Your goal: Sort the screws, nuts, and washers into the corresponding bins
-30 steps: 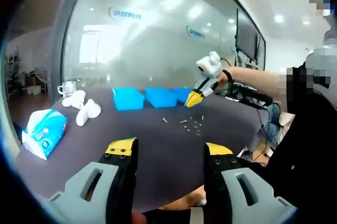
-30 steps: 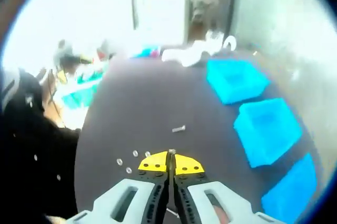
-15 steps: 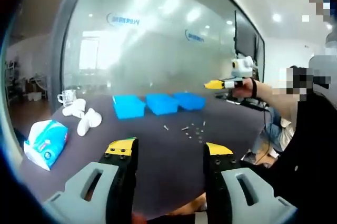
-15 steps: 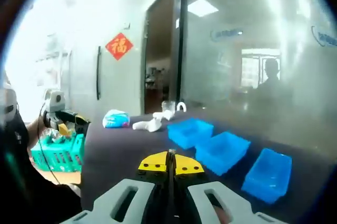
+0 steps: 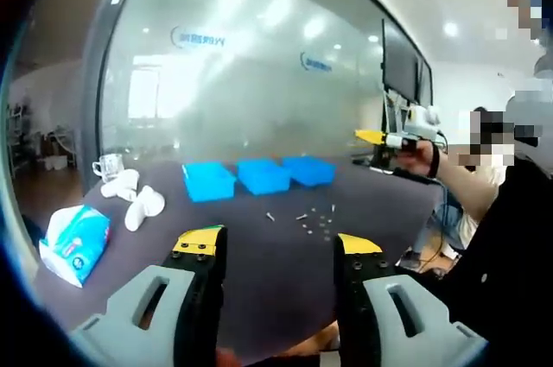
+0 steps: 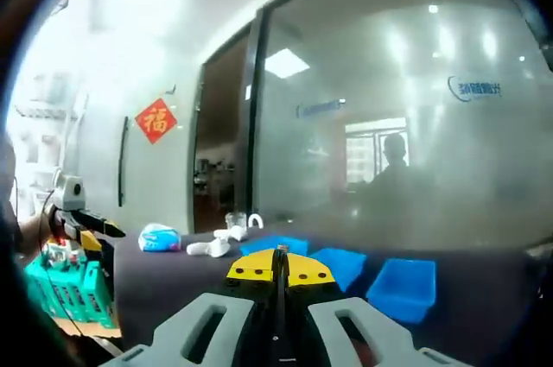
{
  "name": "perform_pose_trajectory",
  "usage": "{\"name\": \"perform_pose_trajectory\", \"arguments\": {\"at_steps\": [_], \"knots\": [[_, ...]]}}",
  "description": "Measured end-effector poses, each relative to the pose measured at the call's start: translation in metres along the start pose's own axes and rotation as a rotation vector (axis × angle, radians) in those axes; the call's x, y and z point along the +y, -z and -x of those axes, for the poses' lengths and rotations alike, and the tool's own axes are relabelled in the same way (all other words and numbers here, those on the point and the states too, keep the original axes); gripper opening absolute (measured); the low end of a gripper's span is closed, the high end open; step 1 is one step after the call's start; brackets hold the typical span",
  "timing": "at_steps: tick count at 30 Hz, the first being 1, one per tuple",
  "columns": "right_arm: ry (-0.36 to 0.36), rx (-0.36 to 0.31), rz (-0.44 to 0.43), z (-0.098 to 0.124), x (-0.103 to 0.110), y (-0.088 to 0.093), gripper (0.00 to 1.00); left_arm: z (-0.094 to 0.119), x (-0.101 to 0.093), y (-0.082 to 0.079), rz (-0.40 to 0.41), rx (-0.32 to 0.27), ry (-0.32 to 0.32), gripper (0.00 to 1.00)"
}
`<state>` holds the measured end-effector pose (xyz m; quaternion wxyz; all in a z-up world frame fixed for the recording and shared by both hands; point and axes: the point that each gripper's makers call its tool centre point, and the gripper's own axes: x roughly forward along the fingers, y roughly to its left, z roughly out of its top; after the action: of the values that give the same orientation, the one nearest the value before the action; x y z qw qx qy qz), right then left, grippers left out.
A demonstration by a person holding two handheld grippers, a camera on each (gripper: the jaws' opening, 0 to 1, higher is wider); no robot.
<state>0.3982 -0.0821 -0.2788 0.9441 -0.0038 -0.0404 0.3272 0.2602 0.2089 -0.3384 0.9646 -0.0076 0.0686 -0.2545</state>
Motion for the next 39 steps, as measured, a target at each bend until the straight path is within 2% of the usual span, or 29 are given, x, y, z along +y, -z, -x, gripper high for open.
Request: {"name": "perform_pose_trajectory", "arguments": {"at_steps": [5,17,24,30,33,39], "knots": [[0.077,0.009,0.062,0.001,-0.021,0.001,0.00,-0.001,-0.002,0.000,0.002,0.001,0.004,0.48],[0.174,0.057,0.064,-0.014,-0.073,0.013,0.00,0.000,-0.001,0.001,-0.010,0.002,-0.005,0.48],[0.229,0.084,0.069,-0.037,-0.111,0.018,0.00,0.000,-0.001,0.001,-0.011,0.001,-0.008,0.48],[0.301,0.131,0.091,-0.059,-0.148,0.029,0.00,0.001,0.001,0.002,-0.009,-0.002,-0.014,0.48],[0.319,0.137,0.079,-0.066,-0.157,0.033,0.00,0.002,0.004,0.003,-0.008,0.003,-0.024,0.48],[0.339,0.190,0.103,-0.088,-0.176,0.048,0.00,0.002,0.008,0.005,-0.005,0.013,-0.034,0.48]]}}
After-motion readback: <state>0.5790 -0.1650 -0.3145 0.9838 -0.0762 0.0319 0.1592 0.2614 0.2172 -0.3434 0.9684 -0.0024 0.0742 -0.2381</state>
